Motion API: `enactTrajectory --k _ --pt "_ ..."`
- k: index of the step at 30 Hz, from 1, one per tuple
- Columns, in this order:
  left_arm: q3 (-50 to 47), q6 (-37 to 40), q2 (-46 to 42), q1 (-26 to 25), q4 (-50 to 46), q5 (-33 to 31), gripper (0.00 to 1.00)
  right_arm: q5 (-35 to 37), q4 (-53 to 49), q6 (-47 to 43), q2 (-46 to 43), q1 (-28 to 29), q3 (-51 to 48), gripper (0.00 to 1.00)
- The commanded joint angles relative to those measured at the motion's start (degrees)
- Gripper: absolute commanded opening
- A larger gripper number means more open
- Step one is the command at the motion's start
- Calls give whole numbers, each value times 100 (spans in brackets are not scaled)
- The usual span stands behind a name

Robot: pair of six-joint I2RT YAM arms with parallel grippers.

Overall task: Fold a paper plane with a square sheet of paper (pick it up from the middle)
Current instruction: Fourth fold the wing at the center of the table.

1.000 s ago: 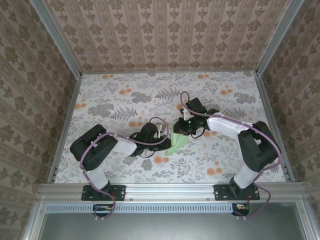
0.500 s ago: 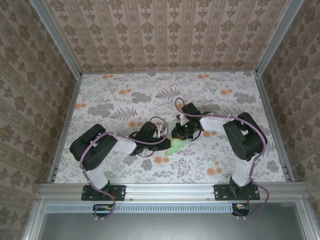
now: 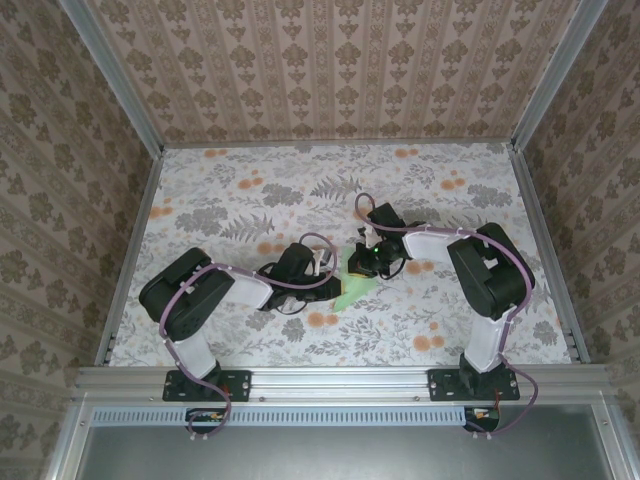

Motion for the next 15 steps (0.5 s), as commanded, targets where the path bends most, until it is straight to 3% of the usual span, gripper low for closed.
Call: enactTrajectory --k 1,15 --pt "-244 142 72 49 -743 -39 0 114 55 -121 131 -52 -61 10" --pt "-87 166 -308 110 -801 -4 0 230 -89 -256 304 -80 -217 9"
